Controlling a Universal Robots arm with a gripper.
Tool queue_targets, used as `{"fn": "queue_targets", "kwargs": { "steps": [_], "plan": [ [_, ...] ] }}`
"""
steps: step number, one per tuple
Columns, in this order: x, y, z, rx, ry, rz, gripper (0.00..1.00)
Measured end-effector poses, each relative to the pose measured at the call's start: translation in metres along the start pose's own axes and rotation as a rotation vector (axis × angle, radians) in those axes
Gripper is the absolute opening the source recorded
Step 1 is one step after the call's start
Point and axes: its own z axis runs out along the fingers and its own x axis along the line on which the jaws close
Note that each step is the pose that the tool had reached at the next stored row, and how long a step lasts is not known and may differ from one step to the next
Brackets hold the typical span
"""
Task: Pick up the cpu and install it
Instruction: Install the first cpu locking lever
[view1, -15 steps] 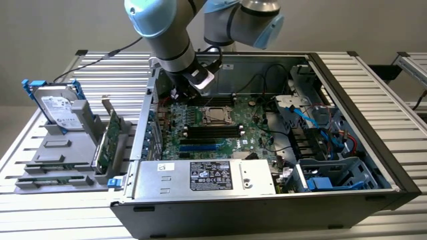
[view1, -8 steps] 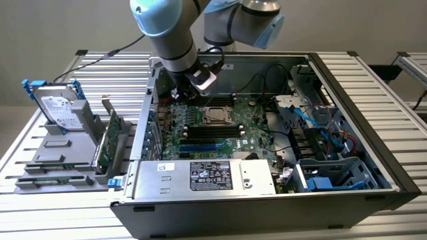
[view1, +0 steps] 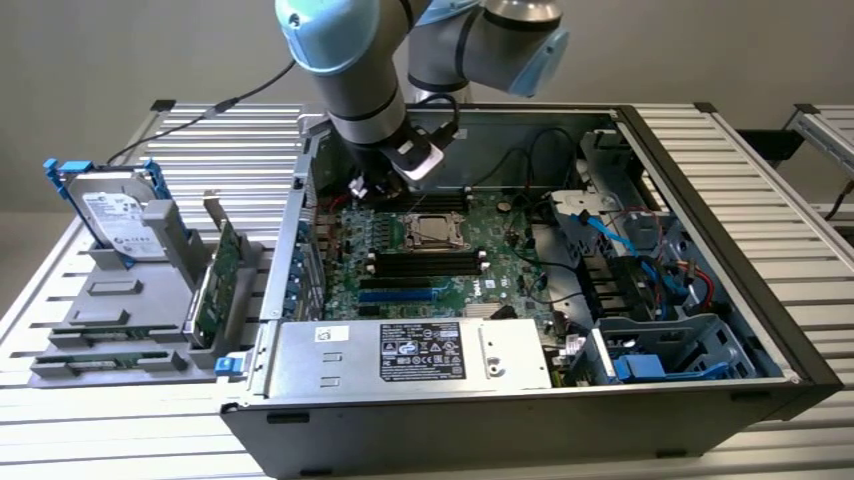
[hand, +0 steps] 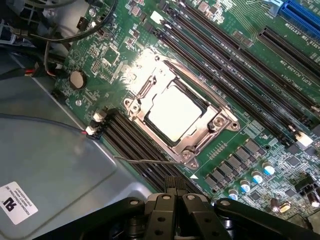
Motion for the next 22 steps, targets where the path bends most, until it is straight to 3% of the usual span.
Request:
{"fn": "queue_targets", "kwargs": {
  "steps": [9,17,22],
  "plan": [
    [-0.001,0.0068,0.0081,-0.0102,0.0053,0.027,0.11],
    [-0.001,0.0082,0.0091,0.0082,0.0213,0.033,0.11],
    [-0.002,0.0089,0.0112,0.0115,0.0239,0.034,0.11]
  ]
}}
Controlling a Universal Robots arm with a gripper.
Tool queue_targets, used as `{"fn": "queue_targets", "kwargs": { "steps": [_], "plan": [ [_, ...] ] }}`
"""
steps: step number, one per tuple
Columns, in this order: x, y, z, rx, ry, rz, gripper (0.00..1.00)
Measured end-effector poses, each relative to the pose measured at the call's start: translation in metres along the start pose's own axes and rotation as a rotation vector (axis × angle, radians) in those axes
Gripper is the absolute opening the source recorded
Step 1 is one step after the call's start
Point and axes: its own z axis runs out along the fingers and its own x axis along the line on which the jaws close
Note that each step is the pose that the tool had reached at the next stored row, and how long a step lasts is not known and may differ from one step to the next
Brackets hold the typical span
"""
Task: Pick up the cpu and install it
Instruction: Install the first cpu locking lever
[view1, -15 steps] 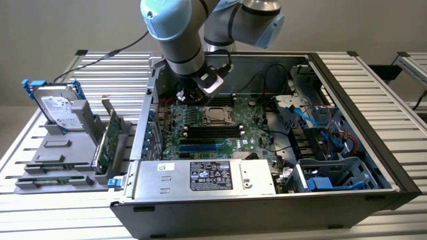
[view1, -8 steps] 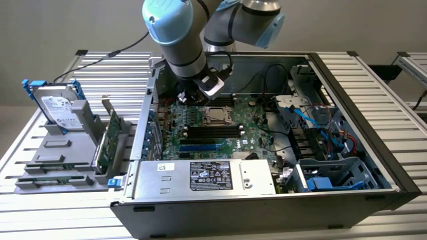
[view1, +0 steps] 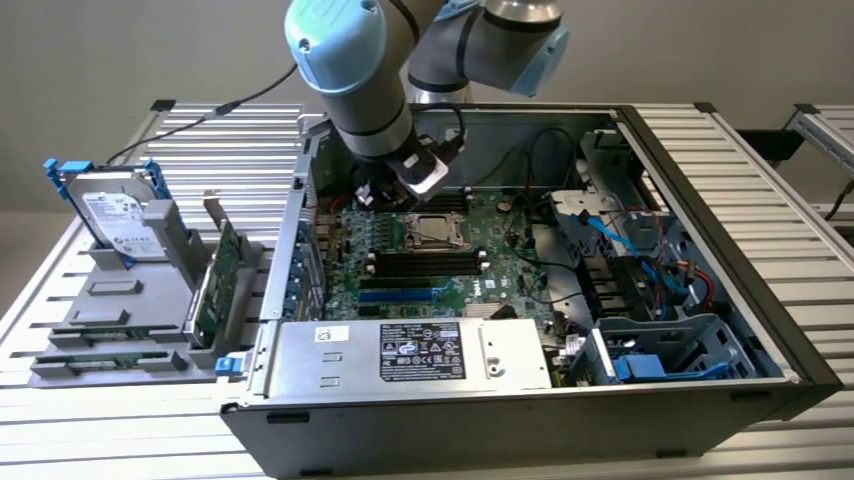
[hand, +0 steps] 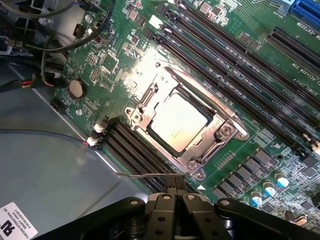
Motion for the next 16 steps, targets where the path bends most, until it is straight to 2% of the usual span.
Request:
{"fn": "queue_targets", "kwargs": {
  "steps": [6,13,16],
  "plan": [
    [-0.0018,0.0009,0.0034,0.0036,0.0018,-0.001,0.11],
    [-0.0019,0.0009,0.0036,0.0201,0.0125,-0.001,0.11],
    [-0.0022,0.0011,0.0042,0.0244,0.0143,-0.004,0.11]
  ]
}}
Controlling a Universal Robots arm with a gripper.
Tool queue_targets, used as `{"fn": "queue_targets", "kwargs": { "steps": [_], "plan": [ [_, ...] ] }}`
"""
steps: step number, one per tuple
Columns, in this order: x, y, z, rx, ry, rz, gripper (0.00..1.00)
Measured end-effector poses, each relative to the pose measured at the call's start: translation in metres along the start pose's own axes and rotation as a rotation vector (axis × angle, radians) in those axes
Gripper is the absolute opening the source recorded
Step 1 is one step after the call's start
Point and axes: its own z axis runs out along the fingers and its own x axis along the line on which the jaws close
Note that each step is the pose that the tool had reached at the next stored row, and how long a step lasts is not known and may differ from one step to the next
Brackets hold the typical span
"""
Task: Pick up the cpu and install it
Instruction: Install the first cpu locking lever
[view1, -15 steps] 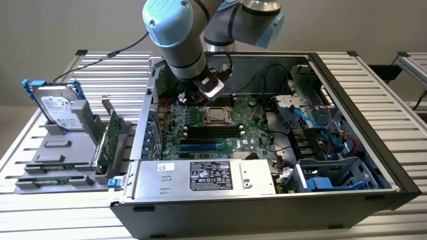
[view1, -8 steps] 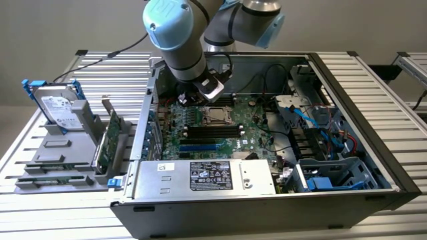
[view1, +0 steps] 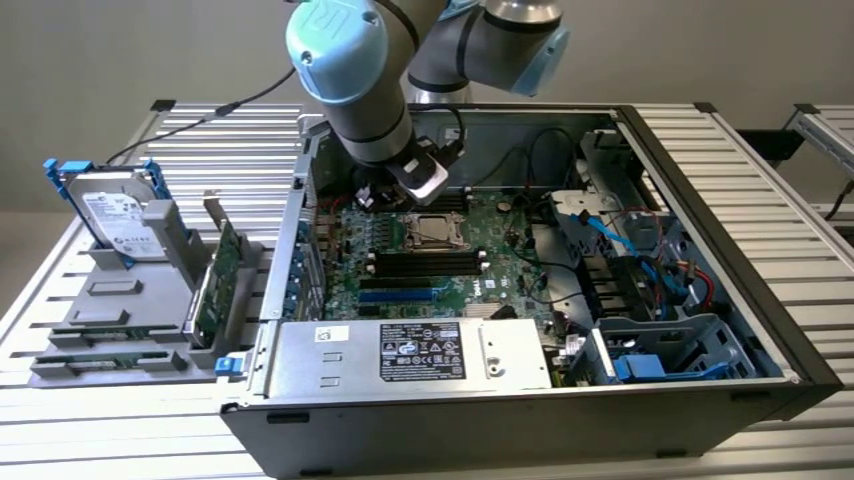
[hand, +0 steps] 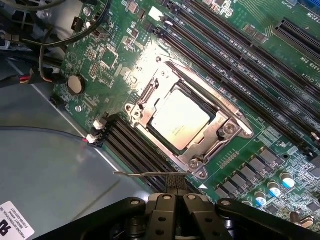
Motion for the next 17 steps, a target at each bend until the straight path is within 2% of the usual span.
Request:
{"fn": "queue_targets", "kwargs": {
  "steps": [5,12,14,17],
  "plan": [
    [-0.0015,0.001,0.0019,0.0068,-0.0022,-0.012,0.11],
    [-0.0019,0.0012,0.0026,0.023,-0.0068,-0.042,0.11],
    [-0.0021,0.0014,0.0024,0.0241,-0.0069,-0.045,0.11],
    [-0.0021,0.0018,0.0025,0.0226,-0.004,-0.047,0.11]
  ]
}}
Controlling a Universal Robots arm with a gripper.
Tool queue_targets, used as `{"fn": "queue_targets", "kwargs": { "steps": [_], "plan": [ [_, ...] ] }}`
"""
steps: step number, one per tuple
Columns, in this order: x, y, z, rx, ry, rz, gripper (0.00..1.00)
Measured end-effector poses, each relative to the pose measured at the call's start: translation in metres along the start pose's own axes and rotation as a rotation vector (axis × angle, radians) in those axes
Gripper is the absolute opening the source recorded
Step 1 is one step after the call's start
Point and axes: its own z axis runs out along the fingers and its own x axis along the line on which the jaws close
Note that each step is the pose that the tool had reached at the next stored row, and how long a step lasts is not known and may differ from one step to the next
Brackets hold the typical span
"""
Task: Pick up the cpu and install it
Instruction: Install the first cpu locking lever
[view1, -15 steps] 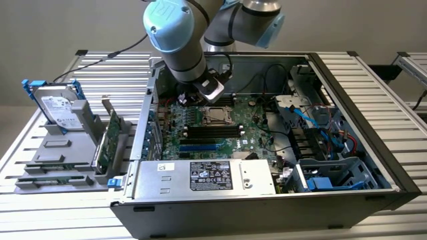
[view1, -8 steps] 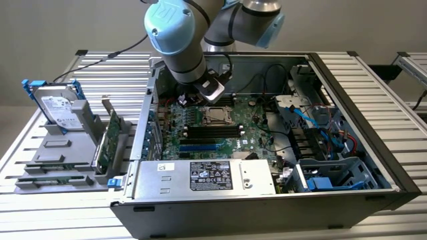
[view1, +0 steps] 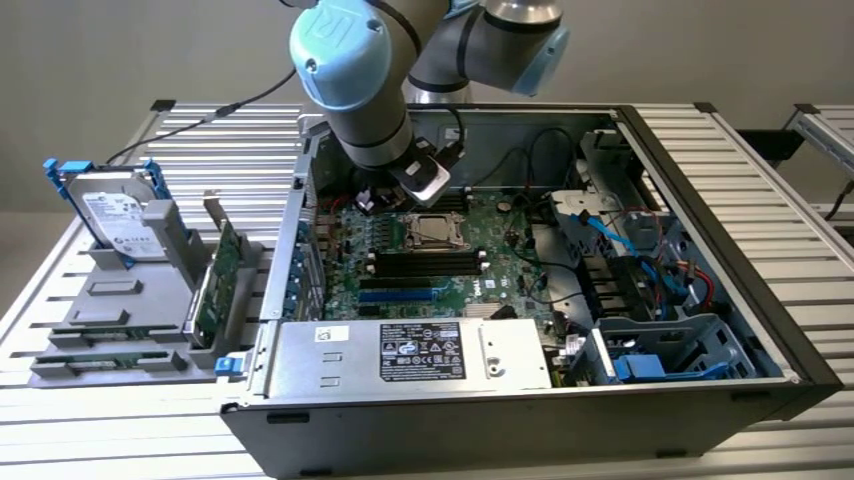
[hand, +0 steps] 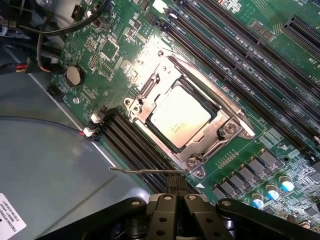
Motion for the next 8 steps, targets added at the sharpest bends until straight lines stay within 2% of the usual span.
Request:
{"fn": "queue_targets", "kwargs": {
  "steps": [8],
  "plan": [
    [-0.0005,0.0009,0.0019,-0.0043,0.0056,-0.004,0.11]
  ]
}}
